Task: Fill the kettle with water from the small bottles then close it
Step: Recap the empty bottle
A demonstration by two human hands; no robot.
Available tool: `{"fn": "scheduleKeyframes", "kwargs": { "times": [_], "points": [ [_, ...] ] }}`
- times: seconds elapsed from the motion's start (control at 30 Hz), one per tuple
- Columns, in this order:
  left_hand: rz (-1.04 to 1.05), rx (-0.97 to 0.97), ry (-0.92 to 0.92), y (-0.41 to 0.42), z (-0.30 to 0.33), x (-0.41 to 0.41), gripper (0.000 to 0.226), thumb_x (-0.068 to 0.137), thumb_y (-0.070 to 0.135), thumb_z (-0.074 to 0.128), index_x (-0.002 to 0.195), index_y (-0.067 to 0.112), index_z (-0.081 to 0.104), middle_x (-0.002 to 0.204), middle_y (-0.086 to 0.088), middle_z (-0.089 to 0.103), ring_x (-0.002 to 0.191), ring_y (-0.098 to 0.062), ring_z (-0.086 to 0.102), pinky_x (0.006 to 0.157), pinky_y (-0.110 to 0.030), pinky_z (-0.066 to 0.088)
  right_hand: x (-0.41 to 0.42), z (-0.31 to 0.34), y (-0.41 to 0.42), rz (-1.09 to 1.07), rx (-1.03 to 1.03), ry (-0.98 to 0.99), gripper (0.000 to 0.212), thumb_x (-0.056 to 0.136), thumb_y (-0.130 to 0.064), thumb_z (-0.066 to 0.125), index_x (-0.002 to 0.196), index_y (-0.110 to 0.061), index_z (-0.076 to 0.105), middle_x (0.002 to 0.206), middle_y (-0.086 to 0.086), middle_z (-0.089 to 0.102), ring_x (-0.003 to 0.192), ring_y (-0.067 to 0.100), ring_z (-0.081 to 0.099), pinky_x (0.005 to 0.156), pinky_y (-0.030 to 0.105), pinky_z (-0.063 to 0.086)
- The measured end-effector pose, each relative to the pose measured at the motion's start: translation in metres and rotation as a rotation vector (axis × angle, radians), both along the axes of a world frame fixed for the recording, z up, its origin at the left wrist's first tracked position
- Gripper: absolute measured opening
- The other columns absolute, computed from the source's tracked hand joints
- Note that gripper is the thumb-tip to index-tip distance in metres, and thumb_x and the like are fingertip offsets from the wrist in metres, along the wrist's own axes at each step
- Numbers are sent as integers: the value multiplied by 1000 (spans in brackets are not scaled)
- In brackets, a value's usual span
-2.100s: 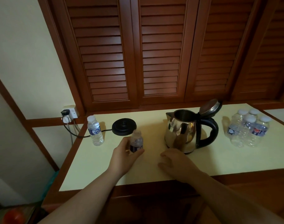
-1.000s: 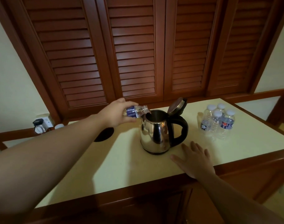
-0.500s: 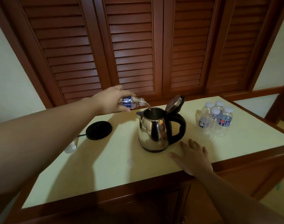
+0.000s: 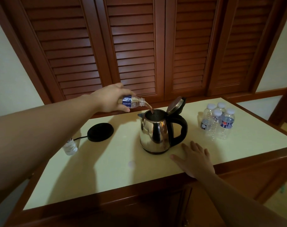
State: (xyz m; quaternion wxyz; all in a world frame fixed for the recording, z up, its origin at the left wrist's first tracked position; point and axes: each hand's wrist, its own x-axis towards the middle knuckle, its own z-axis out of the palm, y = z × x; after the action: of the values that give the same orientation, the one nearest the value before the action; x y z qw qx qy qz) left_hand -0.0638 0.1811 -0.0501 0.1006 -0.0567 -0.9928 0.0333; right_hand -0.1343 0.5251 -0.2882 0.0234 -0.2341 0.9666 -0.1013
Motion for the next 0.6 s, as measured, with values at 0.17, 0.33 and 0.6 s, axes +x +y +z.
{"fn": "scheduleKeyframes", "kwargs": {
  "times": [0.17, 0.33, 0.6],
  "points": [
    [-4, -46, -16, 3, 5, -1, 72, 86, 54, 78, 149, 37, 50, 108, 1, 44, 98, -16, 45, 83, -30, 37, 0, 0, 1, 6, -3, -2, 97, 84, -91, 12, 161, -32, 21, 172, 10, 9, 158, 29, 6, 127, 55, 8],
    [-7, -110, -64, 8, 10, -3, 73, 85, 57, 77, 149, 39, 49, 106, 1, 44, 97, -17, 46, 80, -31, 38, 0, 1, 0, -1, 5, -3, 96, 85, -90, 13, 162, -33, 20, 172, 9, 8, 159, 28, 5, 127, 55, 8],
    [-23, -252, -113, 19, 20, -12, 72, 86, 64, 71, 150, 40, 46, 108, 3, 44, 97, -17, 47, 74, -32, 41, 0, 0, 1, 0, 0, 0, 95, 86, -90, 14, 161, -32, 21, 172, 9, 9, 158, 29, 6, 127, 55, 9]
  ]
}}
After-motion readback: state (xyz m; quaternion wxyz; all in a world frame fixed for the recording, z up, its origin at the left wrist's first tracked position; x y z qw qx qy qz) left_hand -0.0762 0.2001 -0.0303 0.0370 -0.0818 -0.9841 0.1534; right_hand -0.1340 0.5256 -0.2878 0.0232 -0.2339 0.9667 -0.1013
